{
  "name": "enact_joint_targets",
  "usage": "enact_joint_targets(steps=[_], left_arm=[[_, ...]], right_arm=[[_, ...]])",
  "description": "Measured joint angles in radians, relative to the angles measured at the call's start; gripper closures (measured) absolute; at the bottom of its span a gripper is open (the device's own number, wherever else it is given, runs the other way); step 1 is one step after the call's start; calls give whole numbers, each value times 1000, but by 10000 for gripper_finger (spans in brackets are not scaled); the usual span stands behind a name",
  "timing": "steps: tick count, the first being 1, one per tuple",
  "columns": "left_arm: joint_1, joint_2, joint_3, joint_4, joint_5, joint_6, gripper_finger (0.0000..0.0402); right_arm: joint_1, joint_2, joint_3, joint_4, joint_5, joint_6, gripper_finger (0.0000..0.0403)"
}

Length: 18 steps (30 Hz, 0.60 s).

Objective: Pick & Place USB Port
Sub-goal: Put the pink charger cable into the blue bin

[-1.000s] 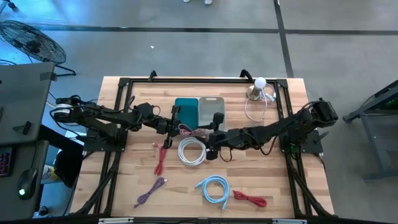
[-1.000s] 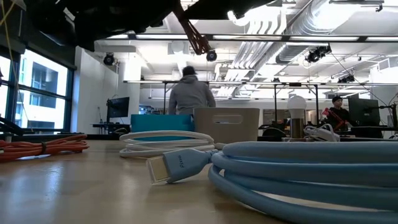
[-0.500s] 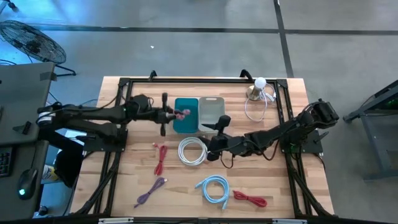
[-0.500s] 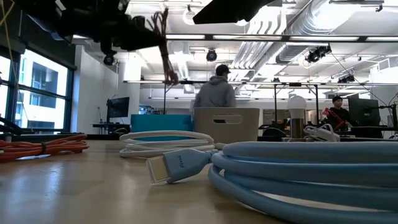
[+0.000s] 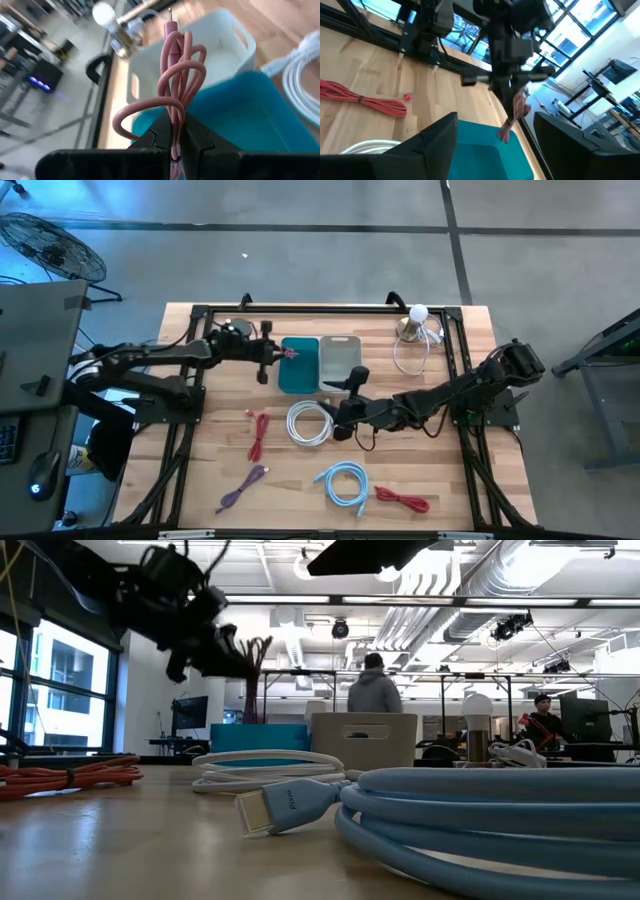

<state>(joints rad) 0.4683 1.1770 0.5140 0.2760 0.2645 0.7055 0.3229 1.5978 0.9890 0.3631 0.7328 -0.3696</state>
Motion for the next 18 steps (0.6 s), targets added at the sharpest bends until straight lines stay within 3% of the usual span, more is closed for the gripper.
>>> enact_joint_targets(steps=[13,18], left_arm=[[-4,97,0,3,72,173,392],[-4,96,0,13,93,182,338]], right_arm=[[0,0,-1,0,-7,-2,148],[0,0,-1,0,-7,-4,148]])
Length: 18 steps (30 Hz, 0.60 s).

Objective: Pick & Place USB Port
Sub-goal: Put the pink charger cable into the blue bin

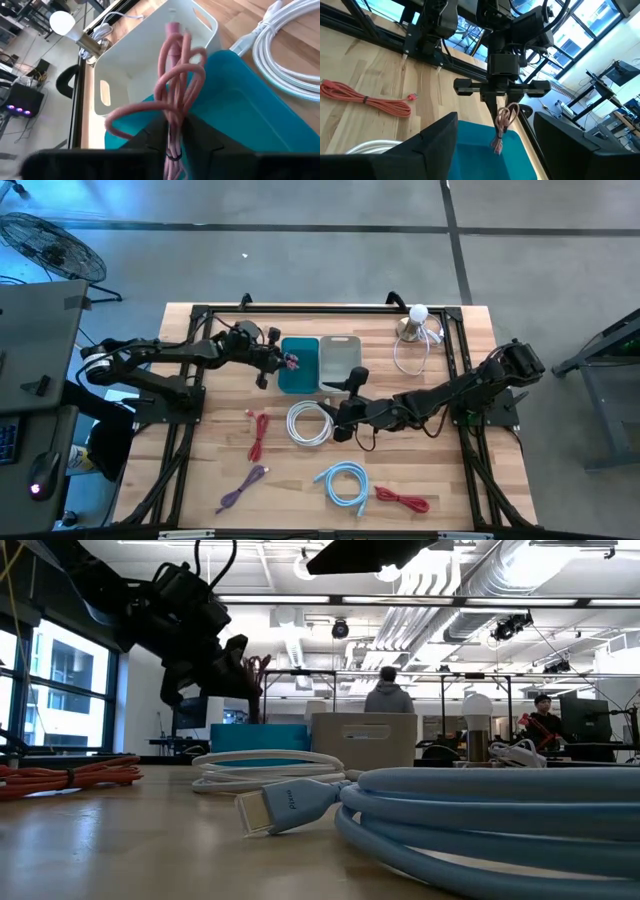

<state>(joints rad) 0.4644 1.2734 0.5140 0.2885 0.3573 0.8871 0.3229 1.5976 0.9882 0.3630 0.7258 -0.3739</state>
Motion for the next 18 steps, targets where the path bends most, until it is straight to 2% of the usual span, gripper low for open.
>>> enact_joint_targets(steps=[4,7,18], left_arm=[[0,0,0,-2,0,0,291],[0,0,0,-2,-11,0,271],[0,0,0,16,-107,-1,258]], right_arm=[[0,0,0,0,0,-1,148],[0,0,0,0,-3,-1,148],[0,0,0,0,-3,-1,148]])
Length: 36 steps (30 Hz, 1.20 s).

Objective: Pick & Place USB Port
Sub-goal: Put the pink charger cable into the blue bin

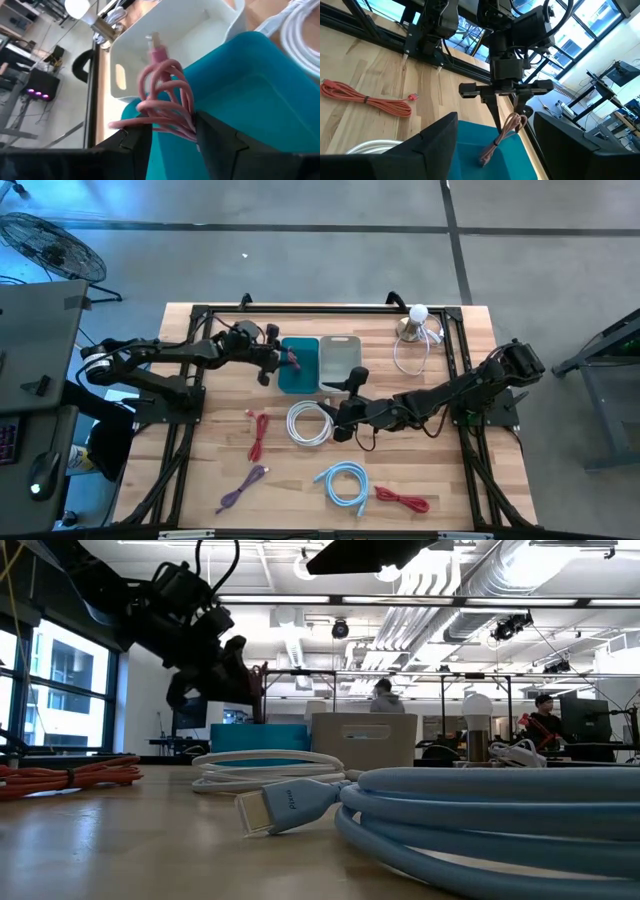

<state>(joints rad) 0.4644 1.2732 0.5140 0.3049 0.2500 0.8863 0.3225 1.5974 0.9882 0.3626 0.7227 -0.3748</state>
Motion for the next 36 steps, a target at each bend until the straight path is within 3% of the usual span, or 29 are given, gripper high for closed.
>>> enact_joint_targets(steps=[8,16,27,36], left_arm=[[0,0,0,22,-6,0,257],[0,16,0,21,-92,28,257],[0,140,0,38,-70,7,257],[-2,148,0,39,-5,-19,257]], right_arm=[[0,0,0,-1,0,0,148],[0,0,0,-11,0,4,148],[0,0,0,-23,0,8,148],[0,0,0,-26,0,18,148]])
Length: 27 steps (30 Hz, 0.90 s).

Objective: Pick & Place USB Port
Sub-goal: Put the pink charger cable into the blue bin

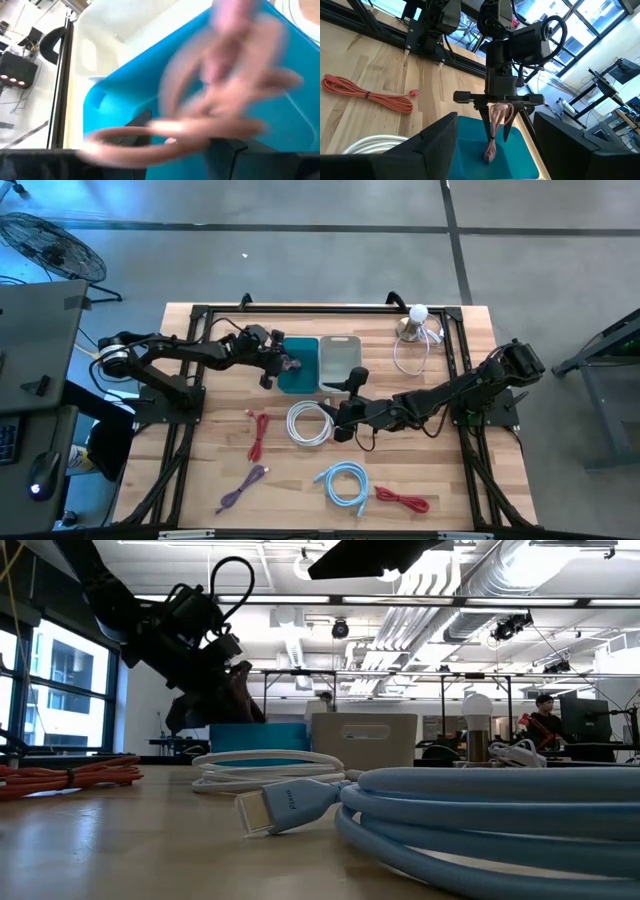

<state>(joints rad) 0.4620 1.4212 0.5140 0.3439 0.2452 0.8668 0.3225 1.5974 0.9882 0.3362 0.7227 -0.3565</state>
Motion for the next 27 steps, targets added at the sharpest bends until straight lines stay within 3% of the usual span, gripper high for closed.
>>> enact_joint_targets(steps=[11,20,27], left_arm=[[-86,-5,51,14,-6,21,257],[-138,-5,183,-171,-21,23,257],[-144,-22,200,-244,-27,22,257]], right_arm=[[0,0,0,-4,0,0,148],[0,0,0,-11,0,0,148],[0,0,0,-19,0,0,148]])
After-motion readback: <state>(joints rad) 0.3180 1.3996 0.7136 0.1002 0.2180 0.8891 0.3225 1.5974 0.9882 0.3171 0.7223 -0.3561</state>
